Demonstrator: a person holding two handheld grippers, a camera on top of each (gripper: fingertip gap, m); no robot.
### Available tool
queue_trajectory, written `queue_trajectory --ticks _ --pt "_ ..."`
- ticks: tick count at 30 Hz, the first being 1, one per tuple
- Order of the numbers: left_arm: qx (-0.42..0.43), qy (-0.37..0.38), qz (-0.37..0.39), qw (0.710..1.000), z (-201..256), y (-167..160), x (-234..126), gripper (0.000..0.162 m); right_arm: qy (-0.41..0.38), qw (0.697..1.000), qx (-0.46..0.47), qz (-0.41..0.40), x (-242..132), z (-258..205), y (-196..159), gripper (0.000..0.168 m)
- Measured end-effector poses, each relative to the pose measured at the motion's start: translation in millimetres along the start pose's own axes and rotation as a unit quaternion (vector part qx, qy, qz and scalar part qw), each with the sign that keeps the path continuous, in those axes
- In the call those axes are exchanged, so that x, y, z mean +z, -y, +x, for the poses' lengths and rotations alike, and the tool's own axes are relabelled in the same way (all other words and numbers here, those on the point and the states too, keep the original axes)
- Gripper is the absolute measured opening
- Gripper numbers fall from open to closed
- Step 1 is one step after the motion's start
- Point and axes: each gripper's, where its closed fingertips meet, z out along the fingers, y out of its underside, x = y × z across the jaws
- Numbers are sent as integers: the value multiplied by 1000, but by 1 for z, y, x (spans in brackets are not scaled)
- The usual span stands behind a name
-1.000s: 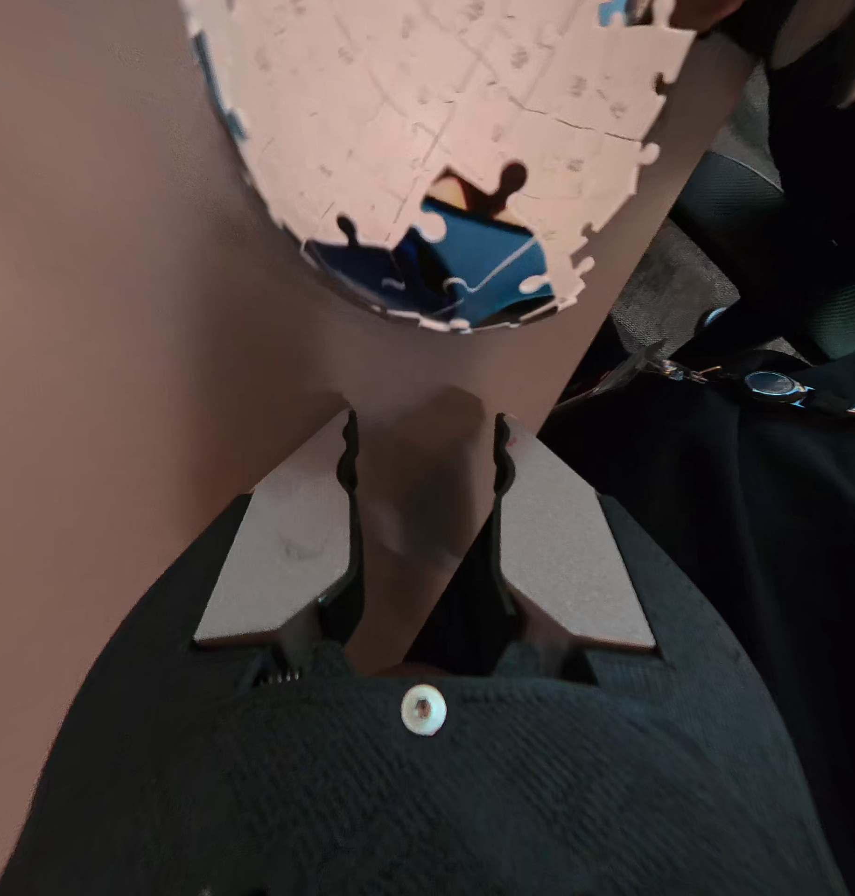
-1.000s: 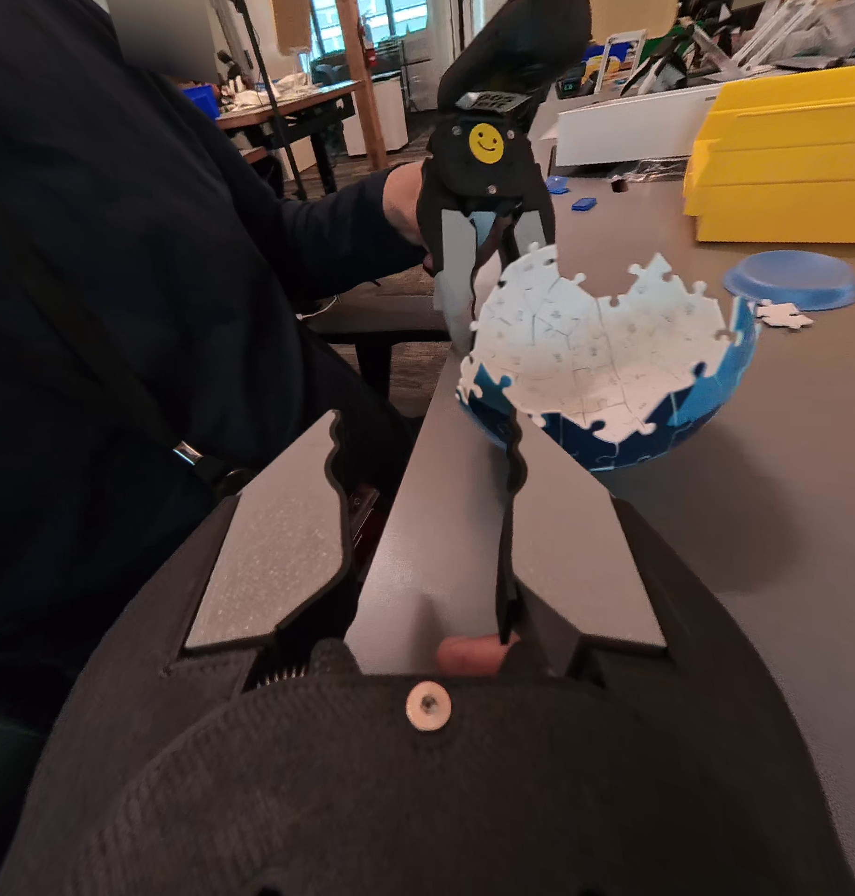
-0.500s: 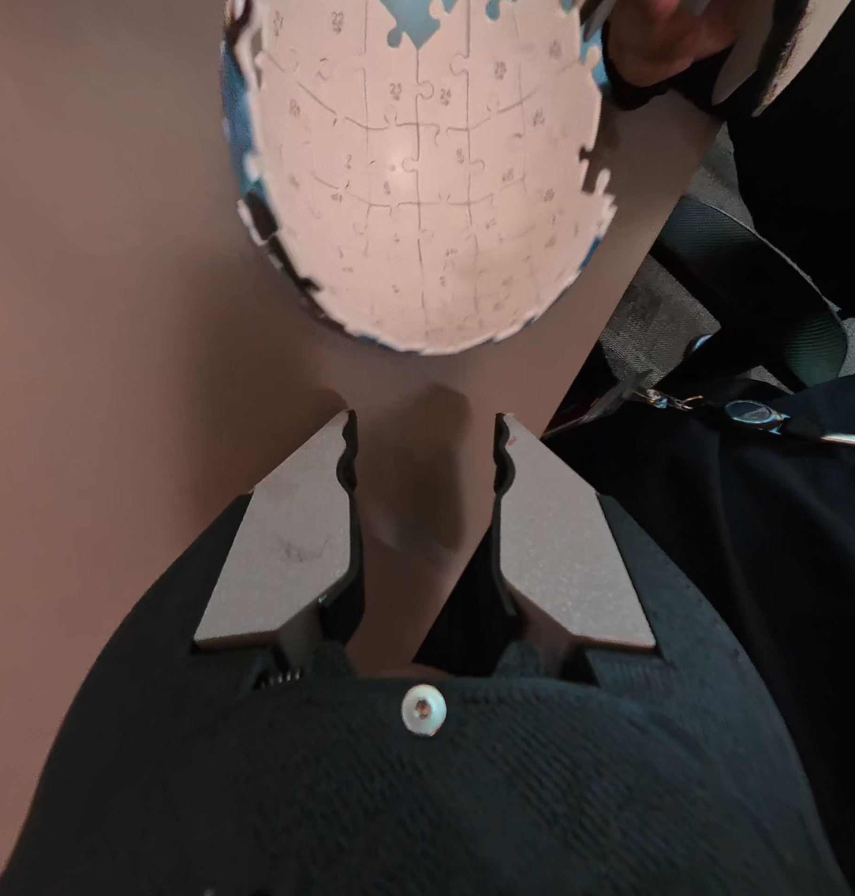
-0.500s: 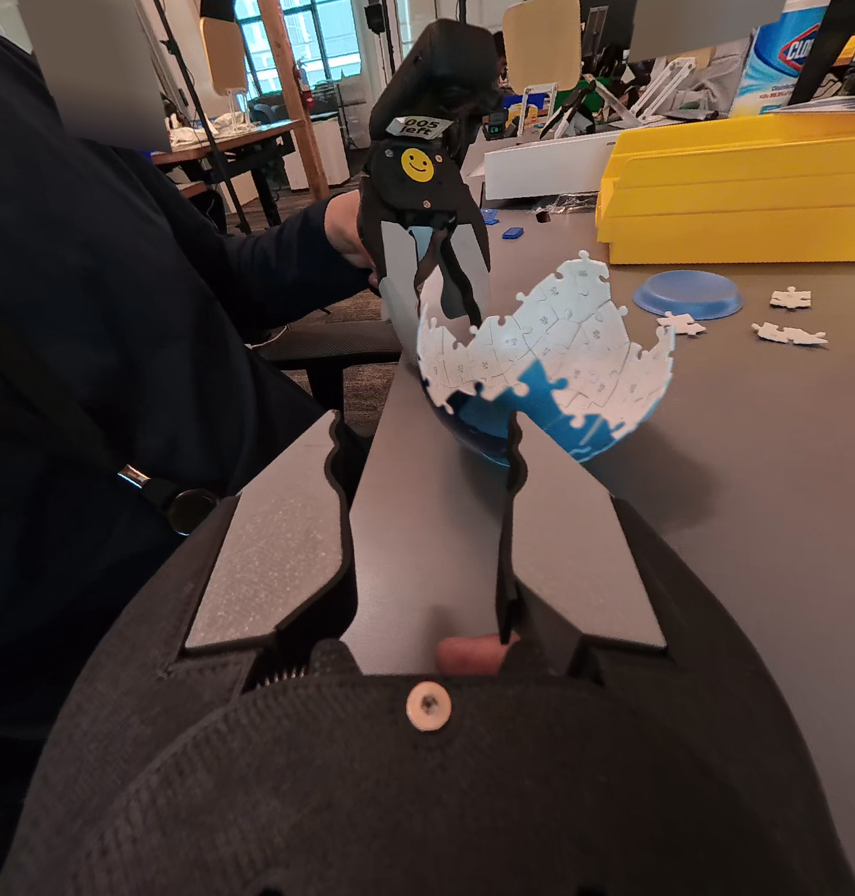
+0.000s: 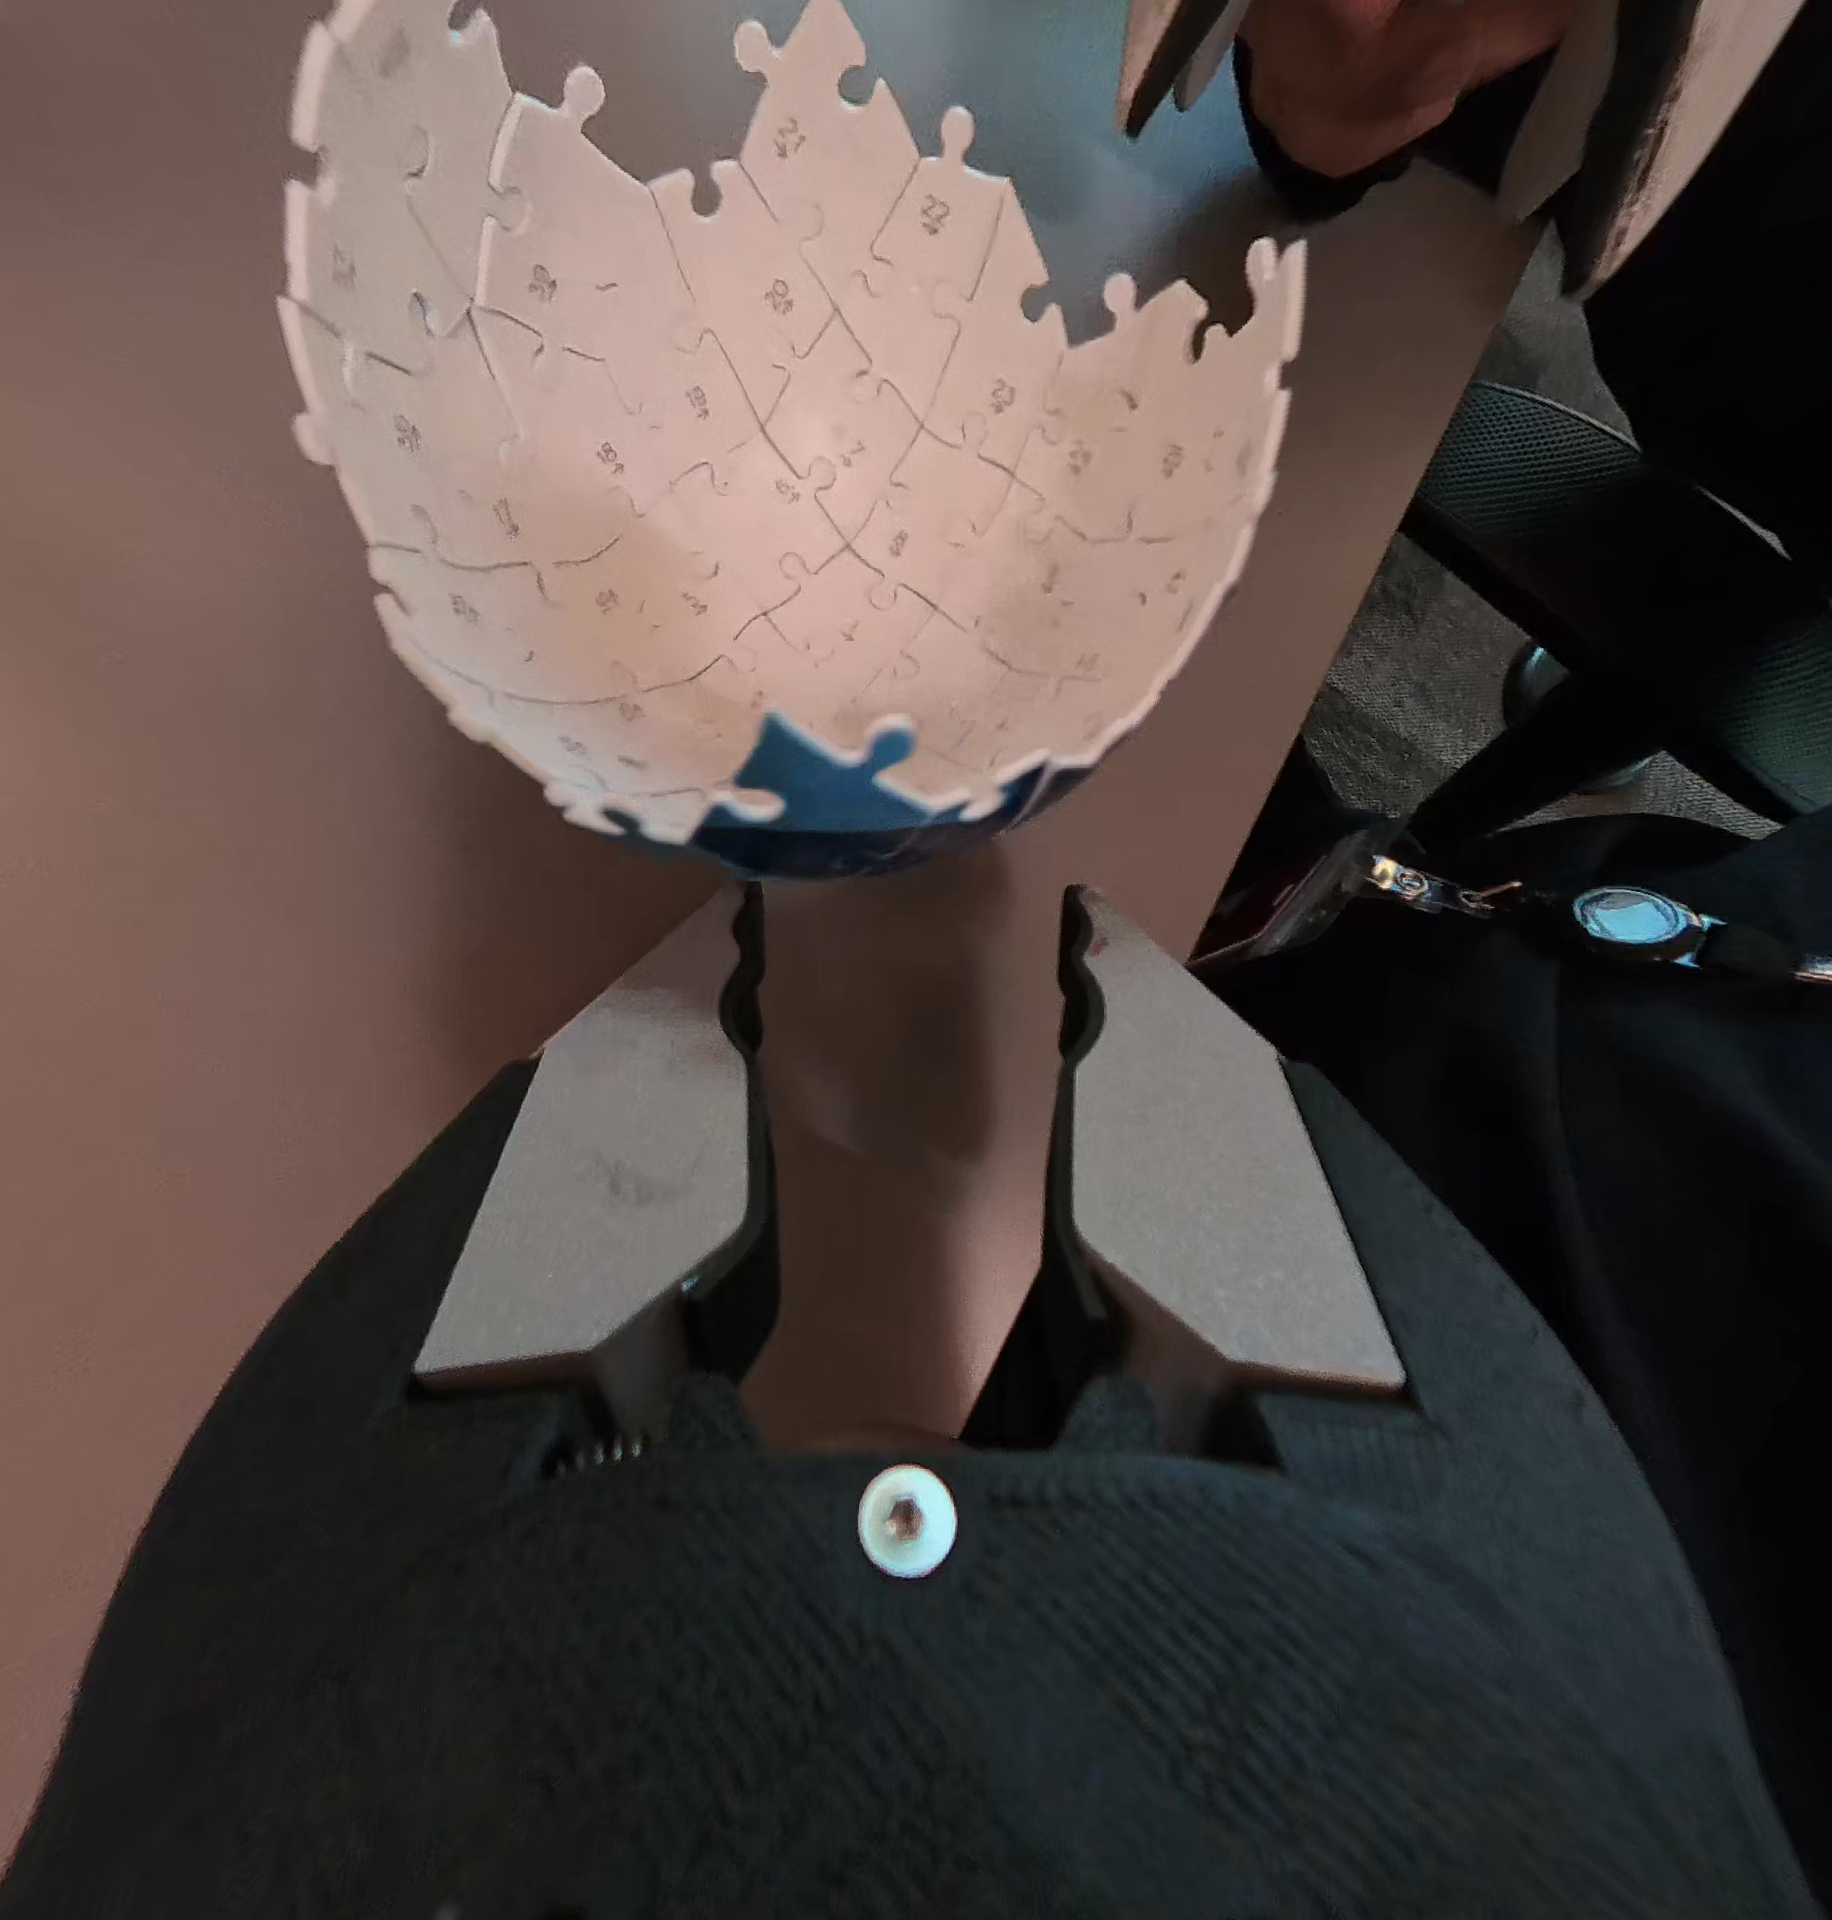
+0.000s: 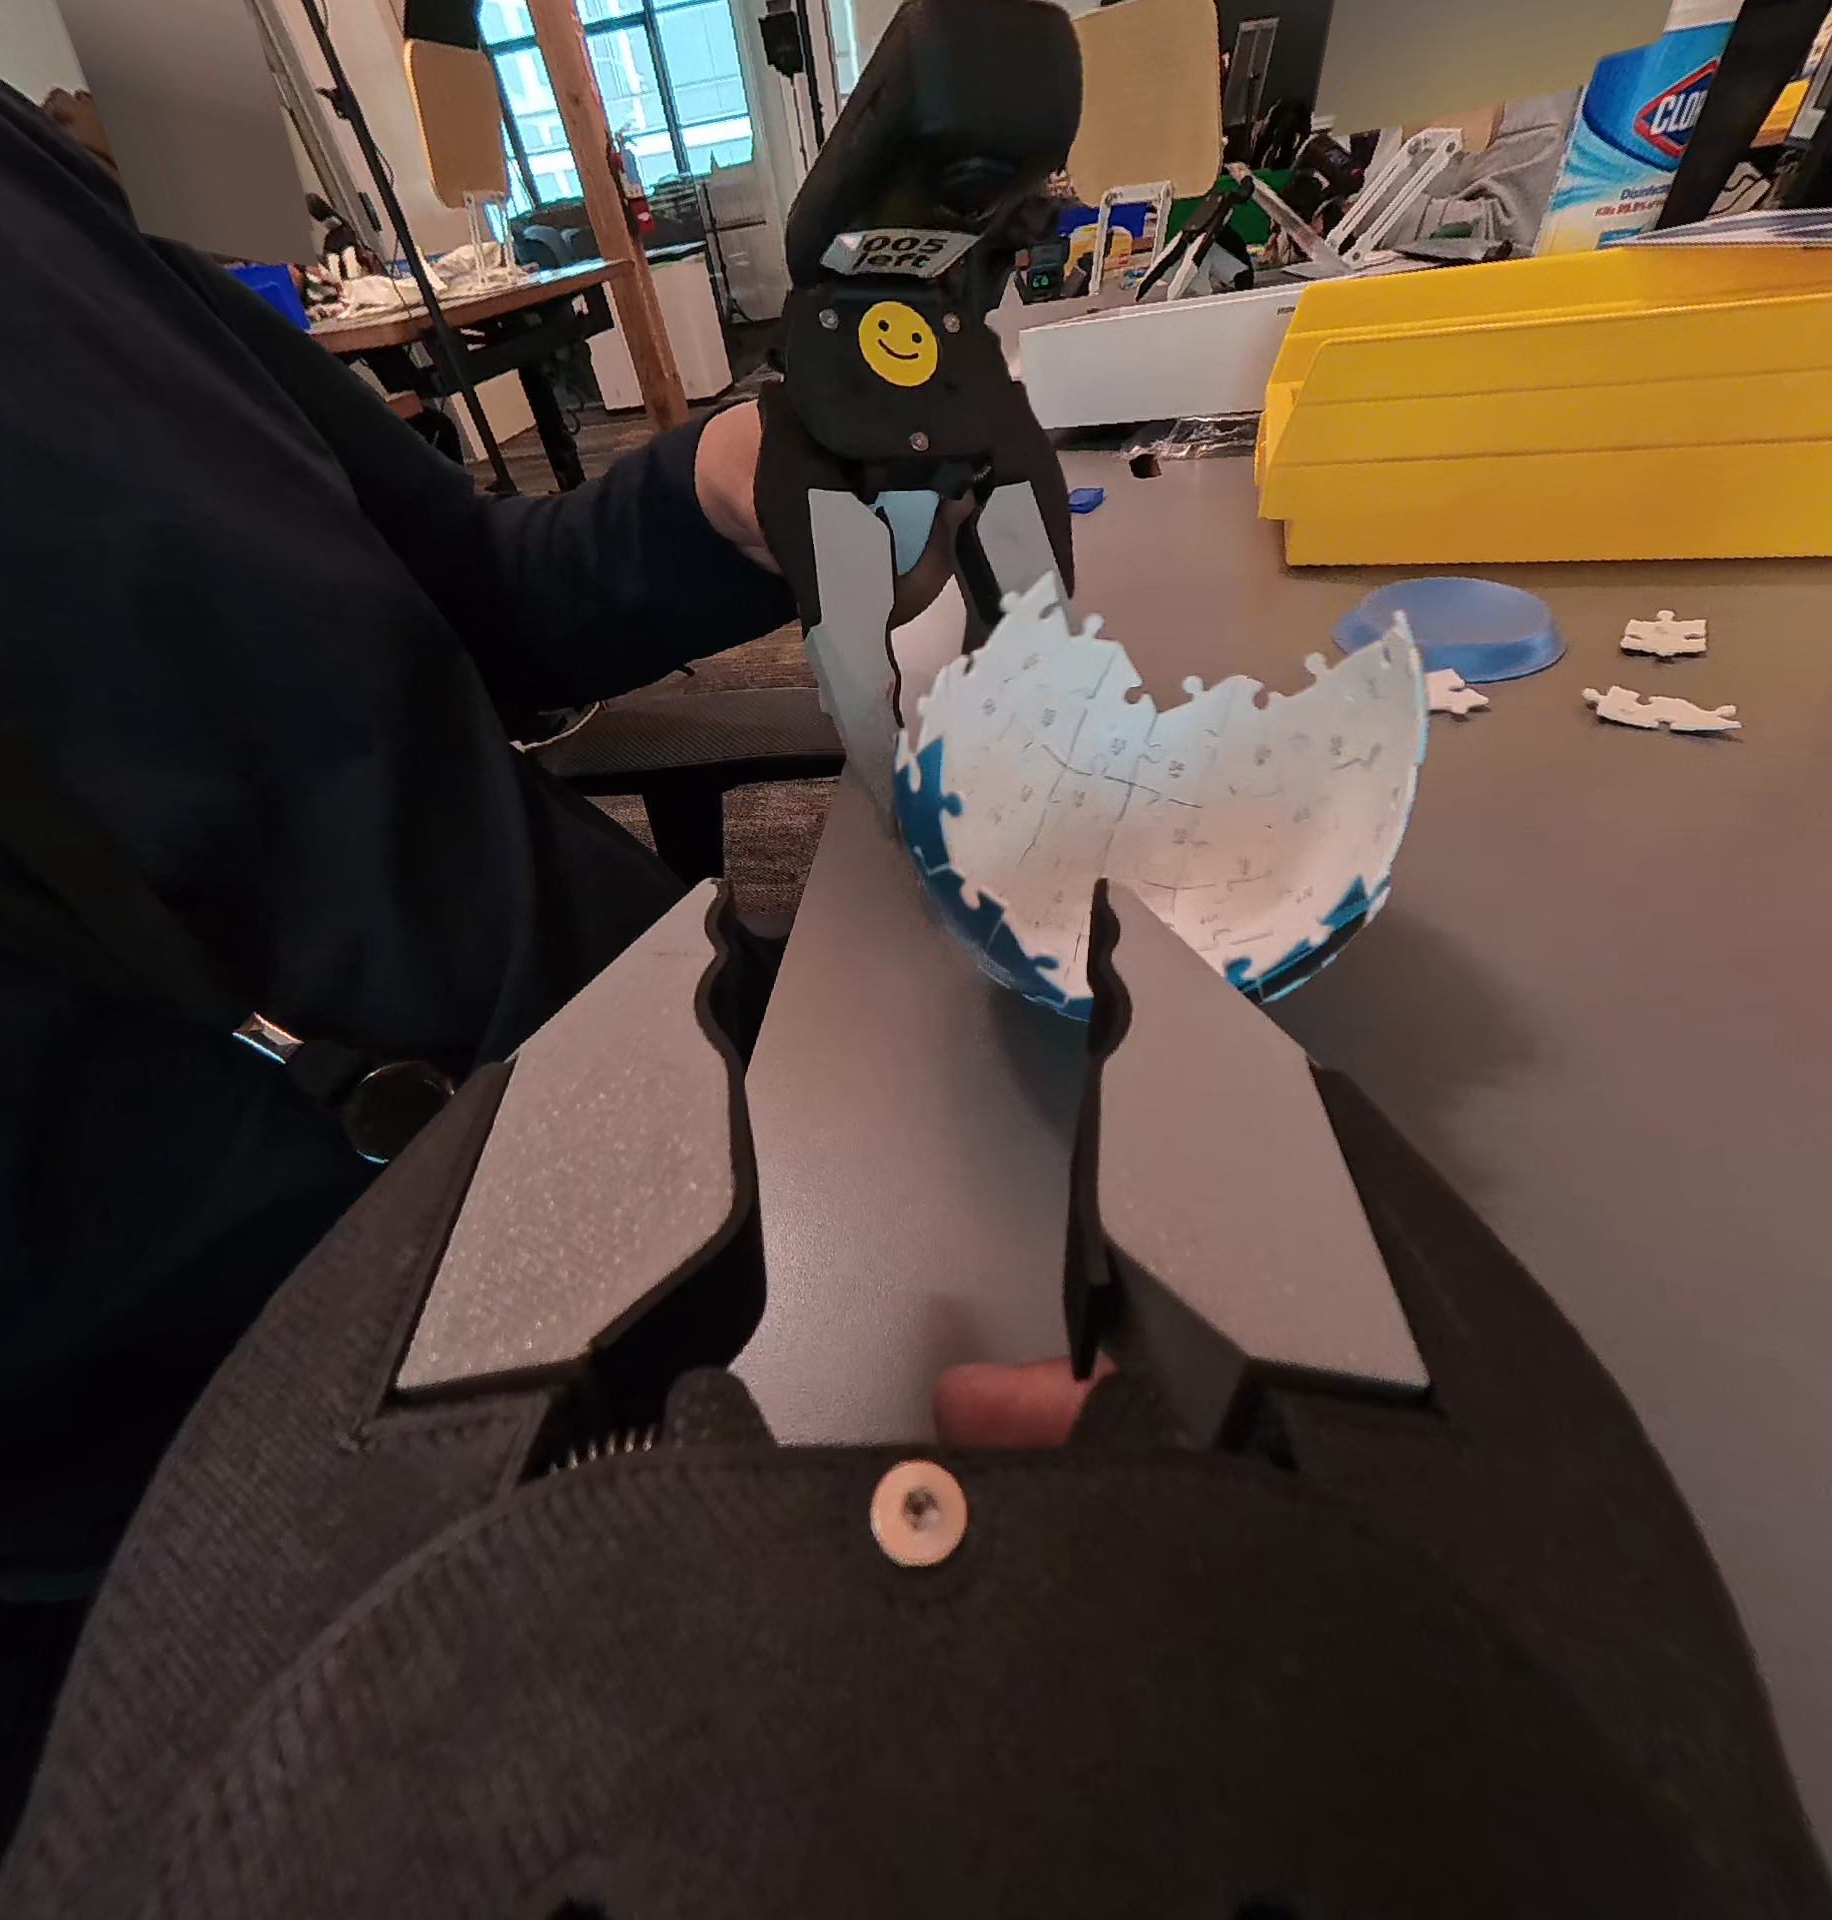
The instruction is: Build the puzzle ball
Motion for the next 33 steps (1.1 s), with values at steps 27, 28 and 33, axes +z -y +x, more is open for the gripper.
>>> queue_trajectory --ticks 27,28,33 --pt "28 -9 -3 1000 10 18 8 55 -27 999 20 -15 0 14 -5 65" --pt "27 -9 -2 1000 10 18 8 56 -27 999 21 -15 0 14 -5 65" --pt "29 -10 0 1000 11 18 7 55 -26 999 25 -16 0 15 -6 66"
